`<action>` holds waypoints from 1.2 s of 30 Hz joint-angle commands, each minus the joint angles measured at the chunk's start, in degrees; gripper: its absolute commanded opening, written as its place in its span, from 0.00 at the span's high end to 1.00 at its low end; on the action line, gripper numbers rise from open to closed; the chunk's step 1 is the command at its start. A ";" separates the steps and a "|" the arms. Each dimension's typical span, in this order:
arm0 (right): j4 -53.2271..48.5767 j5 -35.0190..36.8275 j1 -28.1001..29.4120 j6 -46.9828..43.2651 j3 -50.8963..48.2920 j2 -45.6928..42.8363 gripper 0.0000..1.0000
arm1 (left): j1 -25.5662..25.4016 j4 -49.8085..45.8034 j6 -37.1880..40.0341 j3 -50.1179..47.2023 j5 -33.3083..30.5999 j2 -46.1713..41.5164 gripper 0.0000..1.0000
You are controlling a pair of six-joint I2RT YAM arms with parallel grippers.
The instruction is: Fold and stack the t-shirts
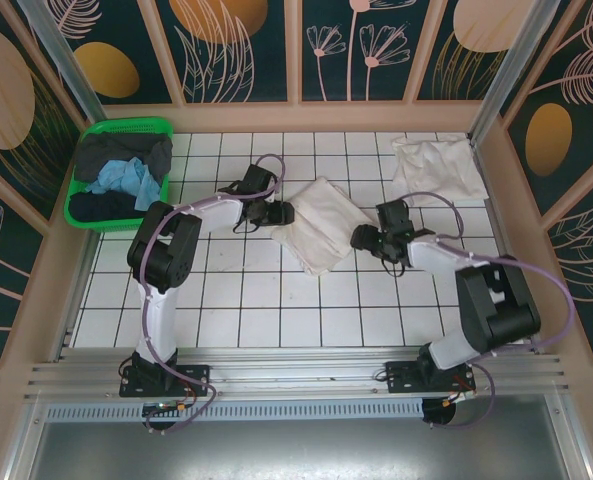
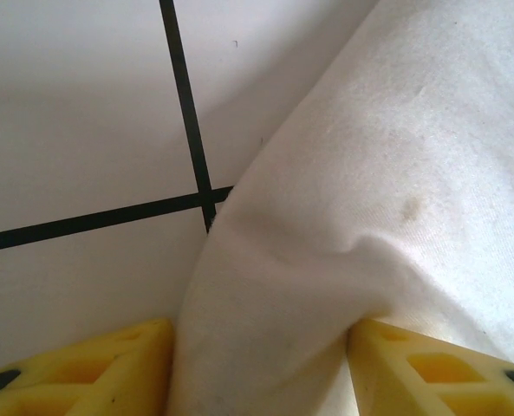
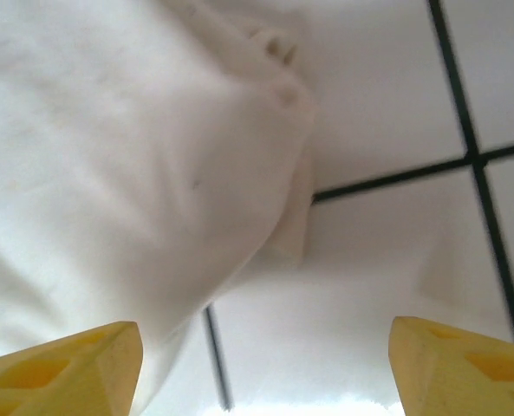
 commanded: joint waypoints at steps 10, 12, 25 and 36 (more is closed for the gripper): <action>23.55 0.96 7.26 28.23 -6.47 5.15 0.38 | 0.18 4.94 0.70 -5.65 3.71 -0.45 0.43; 24.88 -0.18 7.26 29.47 -5.45 8.16 0.41 | 0.22 4.70 1.05 -5.62 3.74 -0.54 0.43; 18.62 1.75 9.09 22.61 8.85 18.95 0.55 | 0.20 4.86 1.31 -5.54 4.40 -0.63 0.44; -3.68 15.65 10.86 14.81 14.66 18.66 0.44 | 0.22 2.79 1.40 -5.87 3.06 -1.09 0.44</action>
